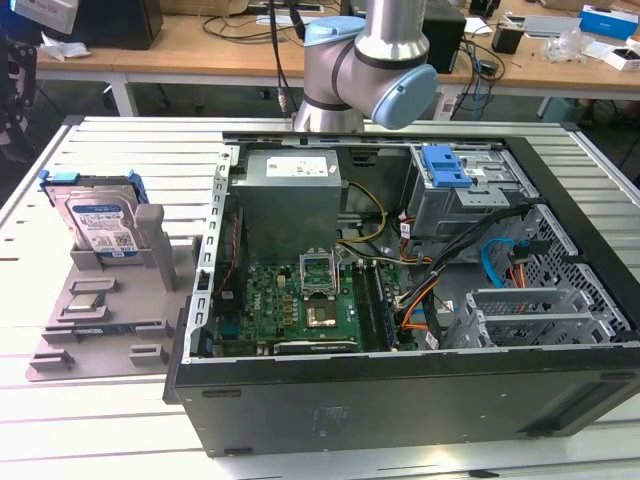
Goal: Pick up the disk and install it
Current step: 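Pick up the disk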
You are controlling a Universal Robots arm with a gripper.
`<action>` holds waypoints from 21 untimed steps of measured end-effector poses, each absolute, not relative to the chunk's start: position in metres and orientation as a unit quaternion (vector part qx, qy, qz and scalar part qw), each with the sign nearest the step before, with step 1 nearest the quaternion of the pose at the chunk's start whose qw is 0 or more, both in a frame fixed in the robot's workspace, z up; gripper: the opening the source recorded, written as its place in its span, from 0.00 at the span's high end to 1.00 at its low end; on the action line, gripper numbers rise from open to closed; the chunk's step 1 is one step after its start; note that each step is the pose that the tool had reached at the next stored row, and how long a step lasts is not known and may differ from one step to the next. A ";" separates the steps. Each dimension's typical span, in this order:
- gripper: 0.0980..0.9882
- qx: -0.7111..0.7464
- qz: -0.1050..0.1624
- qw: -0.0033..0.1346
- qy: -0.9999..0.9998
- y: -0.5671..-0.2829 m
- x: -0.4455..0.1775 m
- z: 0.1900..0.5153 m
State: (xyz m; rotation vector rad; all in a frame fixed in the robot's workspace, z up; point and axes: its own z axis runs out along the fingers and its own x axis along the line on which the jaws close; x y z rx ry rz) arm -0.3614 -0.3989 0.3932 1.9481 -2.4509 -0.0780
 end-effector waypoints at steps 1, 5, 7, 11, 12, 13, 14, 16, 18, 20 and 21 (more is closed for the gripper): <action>0.99 0.626 -0.025 0.005 -0.779 -0.399 -0.361 0.393; 0.99 0.649 -0.025 0.006 -0.760 -0.399 -0.361 0.393; 0.99 0.655 -0.025 0.006 -0.756 -0.399 -0.361 0.393; 0.99 0.668 -0.025 0.006 -0.743 -0.399 -0.361 0.393; 0.99 0.673 -0.024 0.007 -0.739 -0.399 -0.361 0.393; 0.99 0.676 -0.024 0.007 -0.736 -0.399 -0.361 0.393; 0.99 0.679 -0.024 0.007 -0.734 -0.399 -0.361 0.393; 0.99 0.688 -0.024 0.007 -0.726 -0.399 -0.361 0.393; 0.99 0.696 -0.024 0.007 -0.717 -0.399 -0.361 0.393; 0.99 0.712 -0.024 0.008 -0.701 -0.399 -0.361 0.393; 0.99 0.717 -0.024 0.008 -0.697 -0.399 -0.361 0.393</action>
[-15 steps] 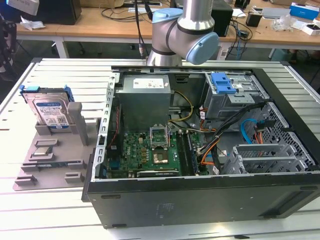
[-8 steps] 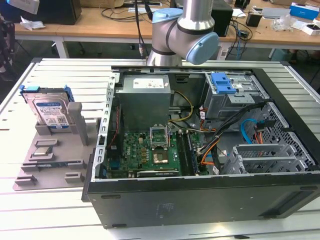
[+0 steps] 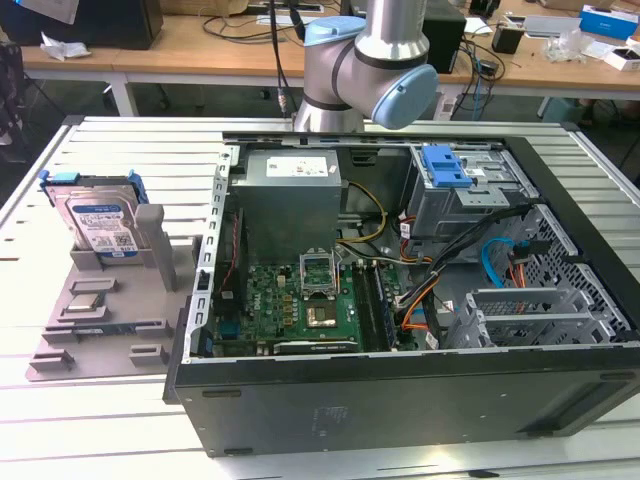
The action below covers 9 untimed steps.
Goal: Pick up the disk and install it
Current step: 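Pick up the disk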
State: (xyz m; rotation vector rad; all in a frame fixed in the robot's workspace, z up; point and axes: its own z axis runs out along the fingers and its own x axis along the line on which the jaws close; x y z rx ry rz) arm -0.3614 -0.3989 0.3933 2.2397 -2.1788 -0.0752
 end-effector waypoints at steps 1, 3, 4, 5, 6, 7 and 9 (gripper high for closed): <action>0.99 0.717 -0.024 0.008 -0.697 -0.399 -0.361 0.393; 0.99 0.717 -0.024 0.008 -0.697 -0.399 -0.361 0.393; 0.99 0.717 -0.024 0.008 -0.697 -0.399 -0.361 0.393; 0.98 0.717 -0.024 0.008 -0.697 -0.399 -0.361 0.393; 0.85 0.717 -0.024 0.008 -0.697 -0.399 -0.361 0.393; 0.78 0.717 -0.024 0.008 -0.697 -0.399 -0.361 0.393; 0.64 0.717 -0.024 0.008 -0.697 -0.399 -0.361 0.393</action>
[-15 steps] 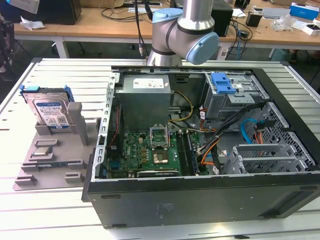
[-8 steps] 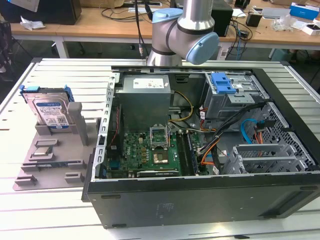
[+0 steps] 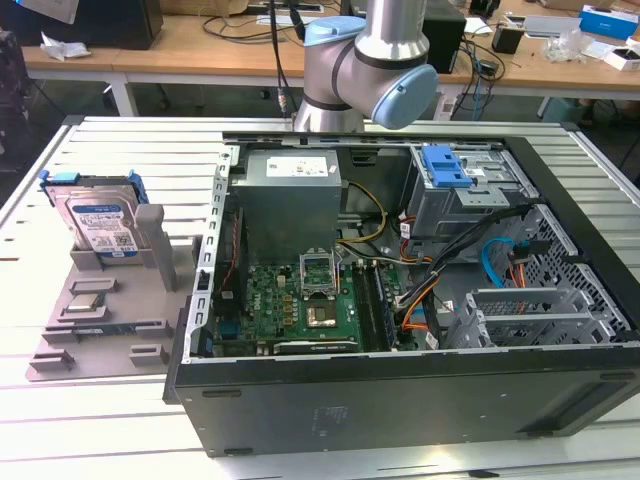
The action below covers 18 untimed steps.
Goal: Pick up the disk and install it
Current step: 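Pick up the disk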
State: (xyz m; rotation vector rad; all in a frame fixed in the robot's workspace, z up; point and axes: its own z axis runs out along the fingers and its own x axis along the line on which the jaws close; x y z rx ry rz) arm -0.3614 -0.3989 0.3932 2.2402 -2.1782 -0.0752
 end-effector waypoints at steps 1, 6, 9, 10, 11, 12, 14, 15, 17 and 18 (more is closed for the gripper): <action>0.58 0.717 -0.024 0.008 -0.697 -0.399 -0.361 0.393; 0.50 0.717 -0.024 0.008 -0.697 -0.398 -0.359 0.393; 0.50 0.717 -0.024 0.008 -0.697 -0.391 -0.348 0.393; 0.50 0.717 -0.024 0.008 -0.697 -0.389 -0.346 0.393; 0.50 0.717 -0.024 0.008 -0.697 -0.387 -0.343 0.393; 0.50 0.717 -0.024 0.008 -0.697 -0.385 -0.341 0.393; 0.50 0.717 -0.025 0.009 -0.697 -0.383 -0.337 0.393; 0.50 0.717 -0.025 0.009 -0.697 -0.382 -0.335 0.392; 0.50 0.717 -0.025 0.009 -0.697 -0.381 -0.331 0.391; 0.50 0.717 -0.025 0.009 -0.697 -0.381 -0.330 0.391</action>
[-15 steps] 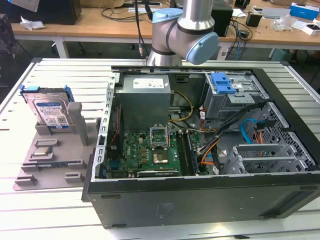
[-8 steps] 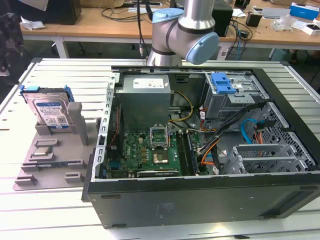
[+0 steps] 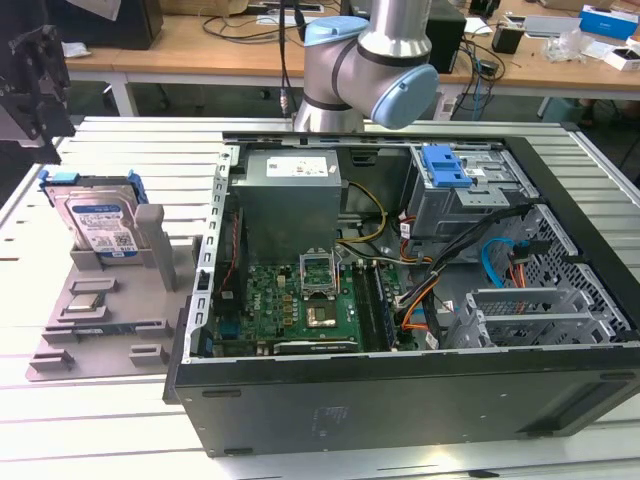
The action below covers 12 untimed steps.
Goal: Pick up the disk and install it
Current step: 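Pick up the disk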
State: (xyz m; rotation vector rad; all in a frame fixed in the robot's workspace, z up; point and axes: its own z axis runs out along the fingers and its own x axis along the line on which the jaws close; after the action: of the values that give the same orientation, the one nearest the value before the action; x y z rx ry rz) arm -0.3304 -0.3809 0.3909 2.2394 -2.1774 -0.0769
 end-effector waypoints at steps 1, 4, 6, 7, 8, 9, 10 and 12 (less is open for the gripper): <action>0.50 0.717 -0.025 0.009 -0.697 -0.381 -0.330 0.391; 0.50 0.717 -0.025 0.009 -0.697 -0.381 -0.326 0.387; 0.50 0.717 -0.025 0.009 -0.697 -0.381 -0.325 0.383; 0.50 0.717 -0.025 0.009 -0.697 -0.381 -0.325 0.382; 0.50 0.717 -0.025 0.009 -0.697 -0.381 -0.324 0.381; 0.50 0.717 -0.025 0.009 -0.697 -0.381 -0.324 0.380; 0.50 0.717 -0.025 0.009 -0.697 -0.381 -0.324 0.379; 0.50 0.717 -0.025 0.009 -0.697 -0.381 -0.324 0.376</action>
State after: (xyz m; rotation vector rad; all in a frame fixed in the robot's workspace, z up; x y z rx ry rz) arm -0.3236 -0.3807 0.3760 2.2394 -2.1773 -0.0770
